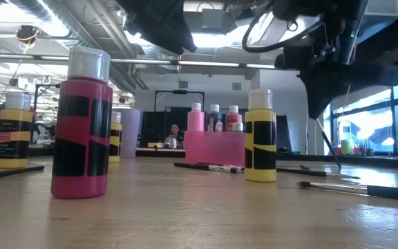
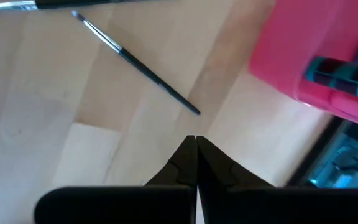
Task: Pick & Place Paint Supplies
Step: Put the black paint brush into the purple cup
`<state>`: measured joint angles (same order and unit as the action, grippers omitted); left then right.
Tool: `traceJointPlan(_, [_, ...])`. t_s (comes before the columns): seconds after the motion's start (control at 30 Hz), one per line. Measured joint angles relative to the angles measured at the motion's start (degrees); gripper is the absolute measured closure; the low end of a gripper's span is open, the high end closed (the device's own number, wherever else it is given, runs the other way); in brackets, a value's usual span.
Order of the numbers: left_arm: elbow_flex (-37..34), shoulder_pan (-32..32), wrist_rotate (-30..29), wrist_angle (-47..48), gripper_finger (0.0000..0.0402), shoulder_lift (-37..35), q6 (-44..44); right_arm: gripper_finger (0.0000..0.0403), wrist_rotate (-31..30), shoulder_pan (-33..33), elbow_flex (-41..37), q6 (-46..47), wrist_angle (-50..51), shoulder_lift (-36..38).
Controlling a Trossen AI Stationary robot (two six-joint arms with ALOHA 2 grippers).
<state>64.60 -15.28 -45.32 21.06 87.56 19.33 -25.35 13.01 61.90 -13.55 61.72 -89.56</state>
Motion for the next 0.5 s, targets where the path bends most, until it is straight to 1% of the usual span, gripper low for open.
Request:
traceJointPlan(0.33, [0.0, -1.3, -1.1, 0.1, 0.0148, 0.0, -0.1, 0.0403, -5.2, 2.2, 3.7, 4.0, 5.0, 2.1])
traceJointPlan(0.5, [-0.2, -1.6, -1.5, -0.2, 0.0148, 0.0, -0.3, 0.0403, -8.8, 3.6, 6.6, 5.4, 7.8, 2.8])
